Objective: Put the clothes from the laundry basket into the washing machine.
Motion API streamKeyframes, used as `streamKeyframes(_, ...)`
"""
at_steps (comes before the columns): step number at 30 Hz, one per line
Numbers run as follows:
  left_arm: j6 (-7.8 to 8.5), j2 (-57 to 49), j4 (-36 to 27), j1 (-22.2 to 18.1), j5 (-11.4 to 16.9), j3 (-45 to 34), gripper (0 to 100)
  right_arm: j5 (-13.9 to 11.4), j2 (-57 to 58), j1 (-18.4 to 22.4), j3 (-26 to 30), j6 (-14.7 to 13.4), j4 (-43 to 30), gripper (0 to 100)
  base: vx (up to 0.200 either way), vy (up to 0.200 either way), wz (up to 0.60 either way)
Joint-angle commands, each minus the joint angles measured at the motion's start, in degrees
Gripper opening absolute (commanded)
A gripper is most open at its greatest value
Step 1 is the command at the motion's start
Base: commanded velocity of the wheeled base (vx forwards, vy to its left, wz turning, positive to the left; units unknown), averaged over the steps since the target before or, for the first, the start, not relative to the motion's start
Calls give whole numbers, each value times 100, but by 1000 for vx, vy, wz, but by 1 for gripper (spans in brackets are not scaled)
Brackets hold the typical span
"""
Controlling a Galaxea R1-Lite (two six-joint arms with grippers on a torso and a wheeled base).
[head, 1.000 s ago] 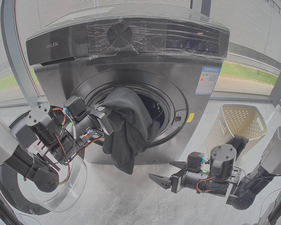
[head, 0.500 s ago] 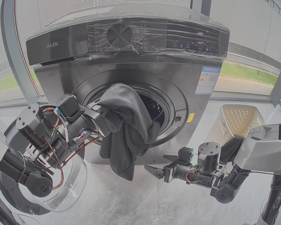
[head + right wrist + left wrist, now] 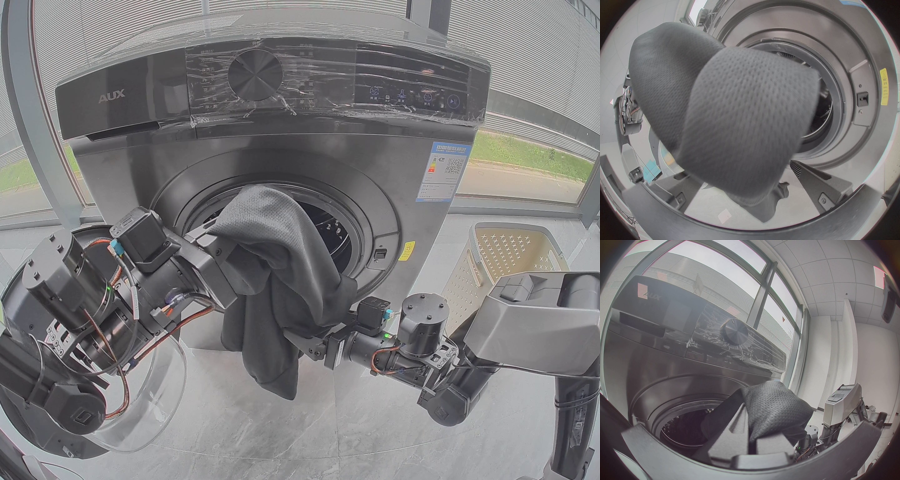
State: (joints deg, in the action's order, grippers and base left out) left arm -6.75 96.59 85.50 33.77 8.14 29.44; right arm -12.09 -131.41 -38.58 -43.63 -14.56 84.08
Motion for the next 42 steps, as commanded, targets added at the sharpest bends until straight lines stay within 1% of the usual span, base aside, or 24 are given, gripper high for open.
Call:
streamKeyframes(1,7,27,10,-11,-6,-17,0,5,-279,-9,-102,58,205,0,0,0,0)
streamKeyframes(4,7,80,10,-55,3,-35,0,-4,-200,0,21,164,311,0,0,0,0)
streamKeyframes(7,-1,194,54,-90,-15,-52,0,5,46,26,285,278,337,0,0,0,0)
streamKeyframes(8,-1,212,54,-90,-15,-52,0,5,107,26,338,287,346,0,0,0,0)
streamKeyframes(9,-1,247,54,-107,-23,-79,0,5,274,44,522,304,346,0,0,0,0)
streamKeyframes(15,-19,264,63,-406,47,-158,0,76,1118,167,1208,348,355,0,0,0,0)
streamKeyframes(16,-19,264,63,-415,47,-167,0,76,1162,176,1234,348,346,0,0,0,0)
streamKeyframes(18,-98,255,72,-547,47,-237,0,76,1575,237,1515,348,258,0,0,0,0)
streamKeyframes(20,-186,247,98,-652,47,-290,0,76,1795,308,1674,357,232,0,0,0,0)
streamKeyframes(21,-256,247,133,-740,47,-342,0,76,1927,369,1726,357,232,0,0,0,0)
streamKeyframes(24,-458,255,300,-907,56,-483,0,76,2146,518,1753,348,232,0,0,0,0)
streamKeyframes(26,-555,247,318,-960,38,-571,0,76,2261,606,1744,348,223,0,0,0,0)
streamKeyframes(27,-573,247,326,-1013,38,-624,0,76,2348,642,1744,348,197,0,0,0,0)
streamKeyframes(32,-573,264,326,-1276,73,-676,0,67,2797,703,1665,339,-190,0,0,0,0)
streamKeyframes(35,-573,291,326,-1390,188,-729,0,76,2990,729,1647,322,-339,0,0,0,0)
streamKeyframes(38,-564,282,326,-1452,293,-861,0,67,3052,756,1709,322,-304,0,0,0,0)
streamKeyframes(42,-564,299,326,-1452,416,-923,0,67,3096,694,1902,313,-243,0,0,0,0)
